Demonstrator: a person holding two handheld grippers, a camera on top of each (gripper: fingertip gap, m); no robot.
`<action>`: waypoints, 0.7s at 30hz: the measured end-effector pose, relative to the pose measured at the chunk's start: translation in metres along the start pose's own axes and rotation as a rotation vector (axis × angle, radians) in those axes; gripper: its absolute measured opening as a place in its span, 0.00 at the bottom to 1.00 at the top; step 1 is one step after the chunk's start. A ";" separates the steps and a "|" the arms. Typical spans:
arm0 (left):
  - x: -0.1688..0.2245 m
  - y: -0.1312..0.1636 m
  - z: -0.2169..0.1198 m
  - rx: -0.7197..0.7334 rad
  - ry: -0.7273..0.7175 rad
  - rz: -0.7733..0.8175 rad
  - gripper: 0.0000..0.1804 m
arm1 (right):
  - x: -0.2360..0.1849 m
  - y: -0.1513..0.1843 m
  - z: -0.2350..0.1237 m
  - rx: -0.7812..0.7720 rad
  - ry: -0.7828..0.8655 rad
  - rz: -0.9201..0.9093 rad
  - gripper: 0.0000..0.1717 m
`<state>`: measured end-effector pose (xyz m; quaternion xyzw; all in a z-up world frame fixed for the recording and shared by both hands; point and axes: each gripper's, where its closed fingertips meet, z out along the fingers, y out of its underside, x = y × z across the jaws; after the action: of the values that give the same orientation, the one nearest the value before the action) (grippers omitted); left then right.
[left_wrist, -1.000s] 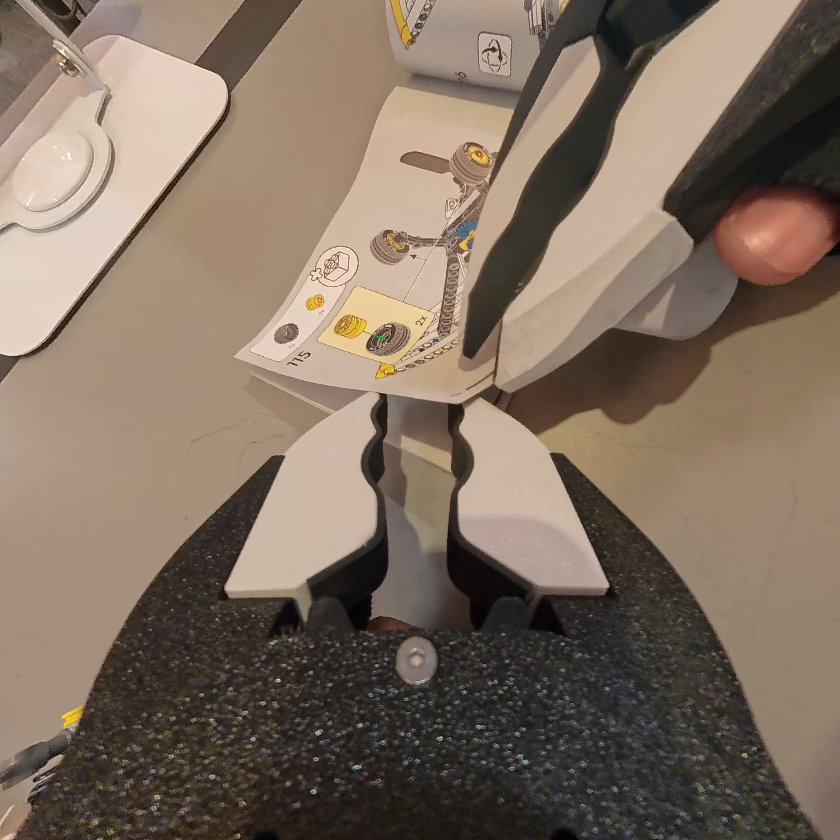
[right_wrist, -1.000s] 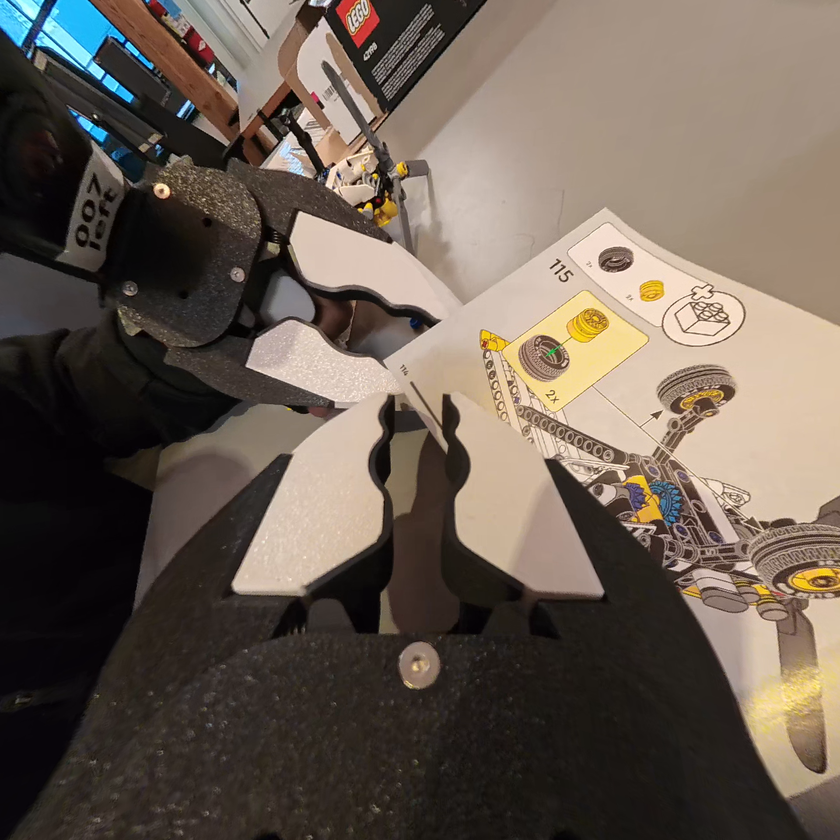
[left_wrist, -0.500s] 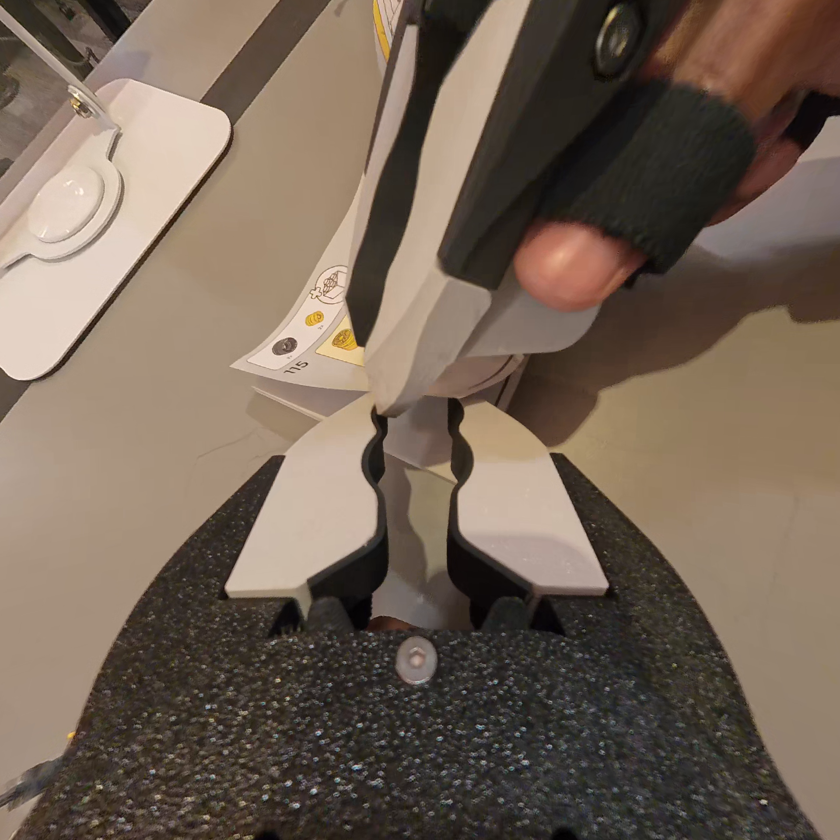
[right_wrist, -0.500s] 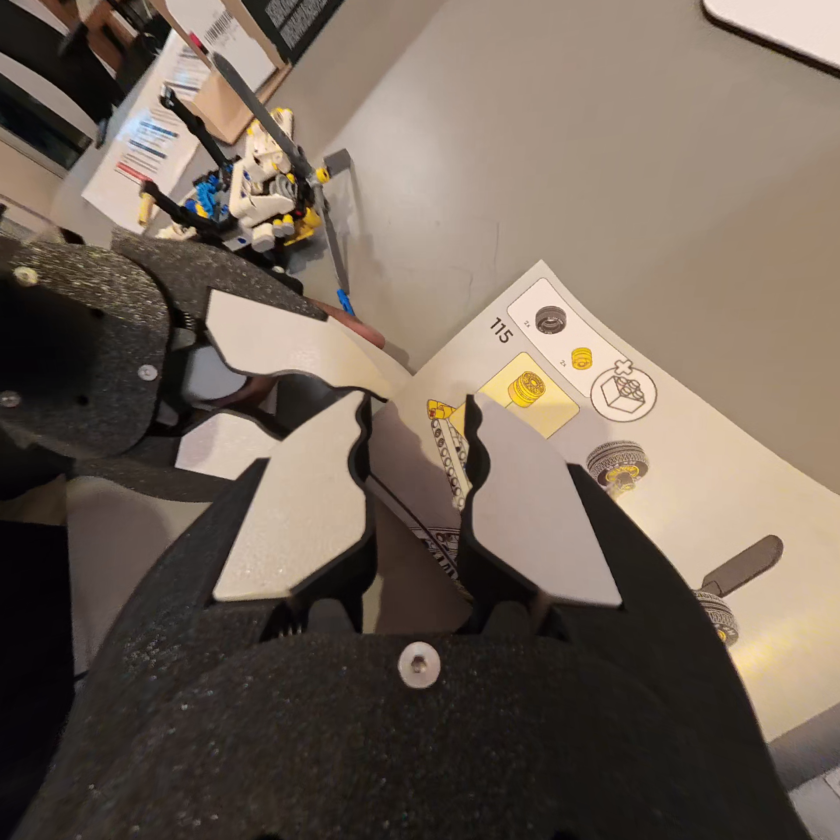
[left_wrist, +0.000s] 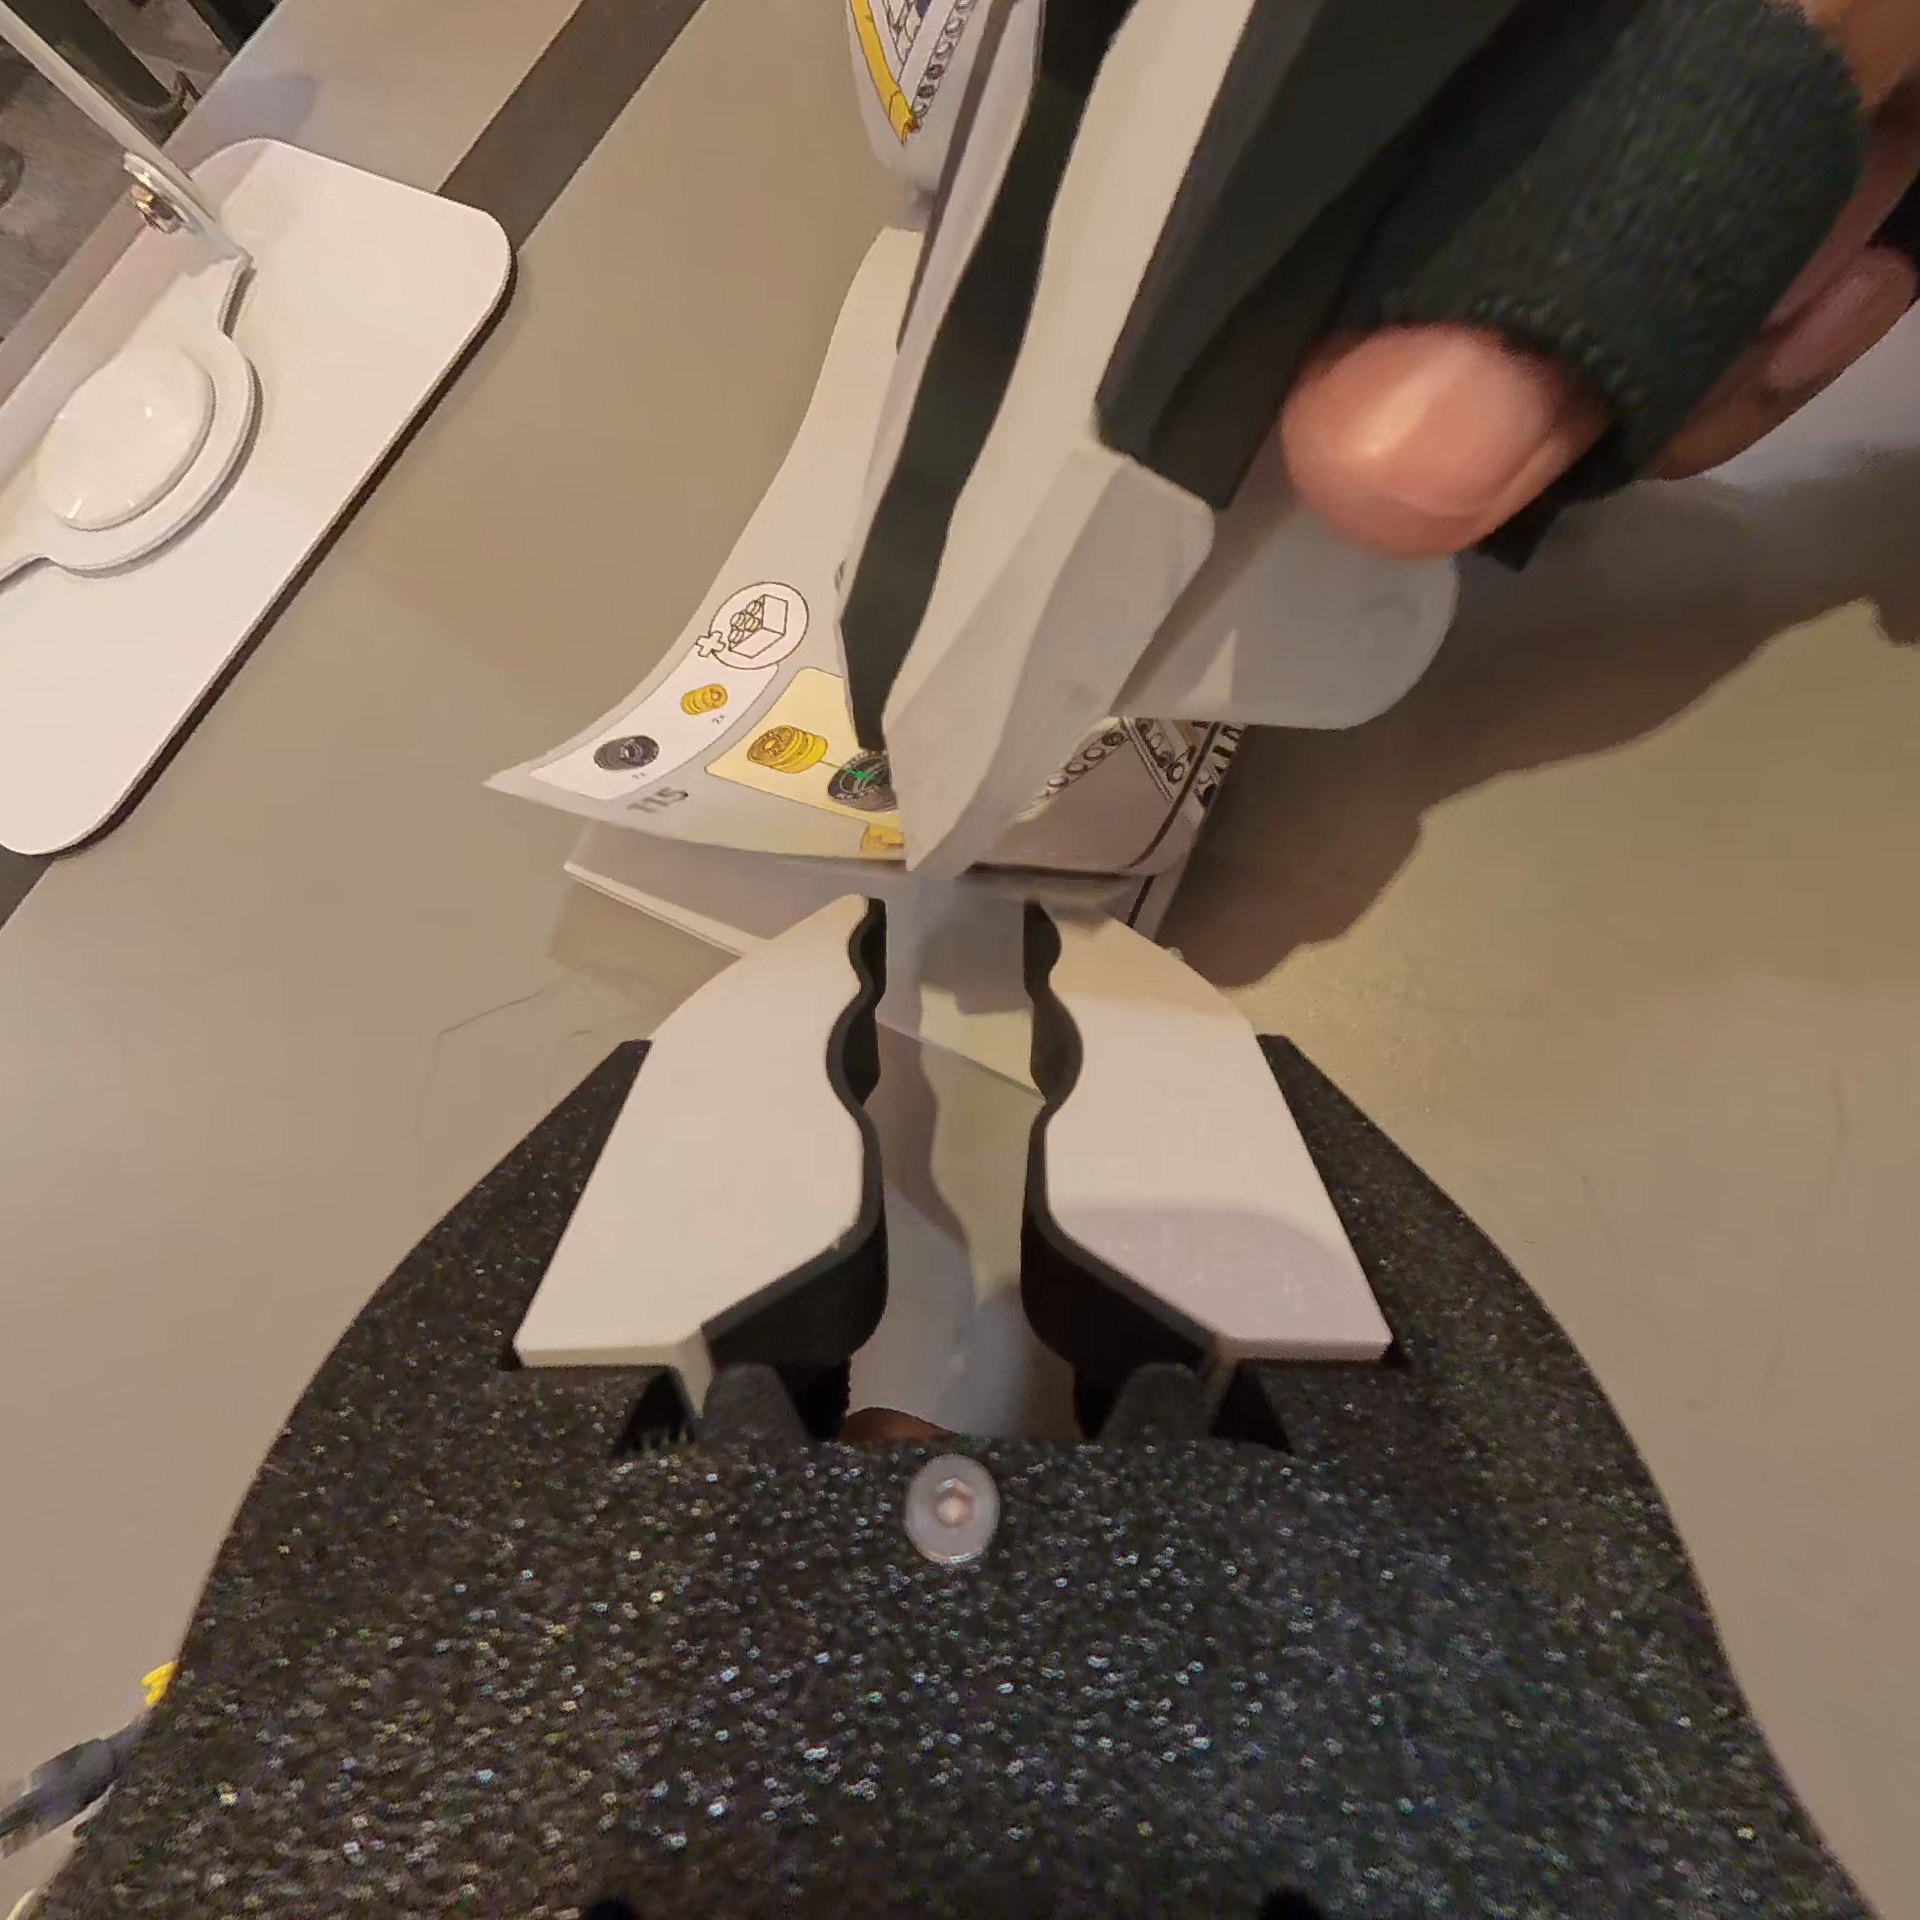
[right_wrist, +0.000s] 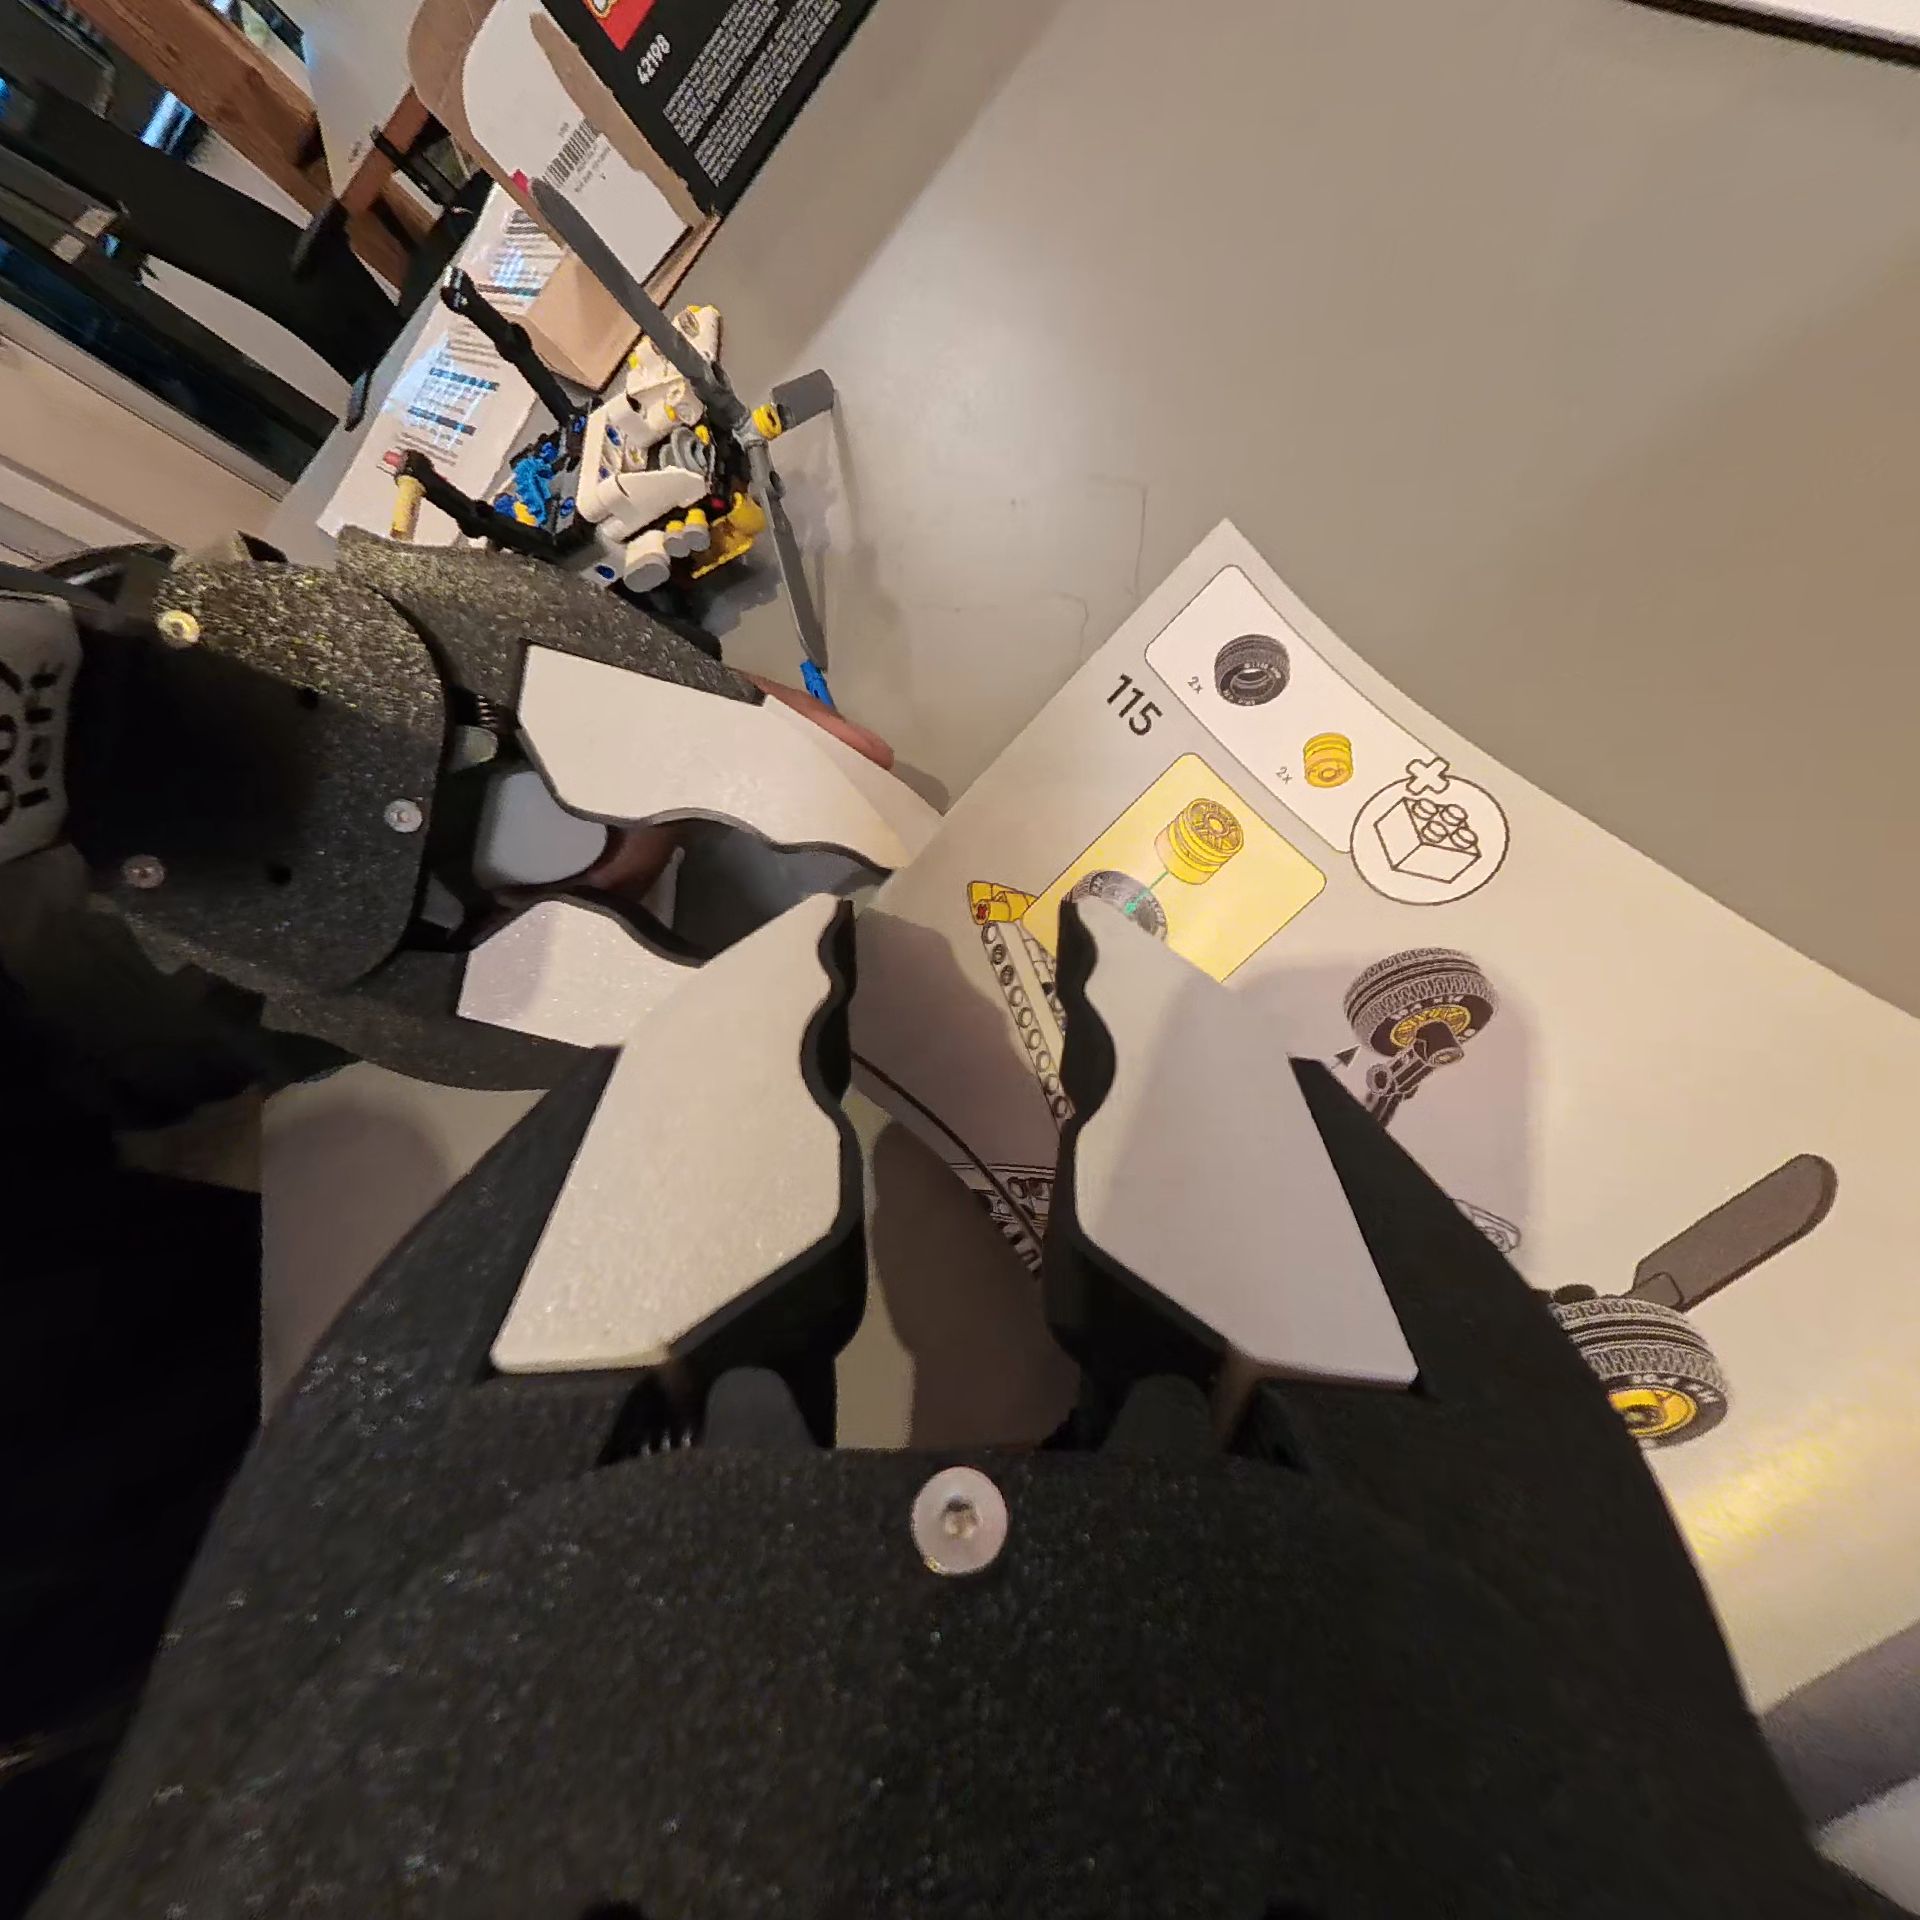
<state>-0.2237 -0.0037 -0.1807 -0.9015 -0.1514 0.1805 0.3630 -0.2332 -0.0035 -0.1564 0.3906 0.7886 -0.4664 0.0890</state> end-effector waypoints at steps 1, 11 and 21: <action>0.000 0.000 0.000 -0.001 0.000 0.000 0.14 | -0.001 0.000 0.000 0.002 -0.005 0.004 0.22; 0.001 -0.001 -0.001 0.003 0.000 0.001 0.14 | -0.006 -0.001 0.002 0.006 -0.012 -0.010 0.23; 0.002 -0.001 -0.001 0.002 0.001 0.005 0.14 | -0.002 0.002 0.003 -0.010 0.024 -0.025 0.23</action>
<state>-0.2221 -0.0030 -0.1801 -0.9017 -0.1486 0.1810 0.3633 -0.2317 -0.0060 -0.1580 0.3857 0.7969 -0.4587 0.0757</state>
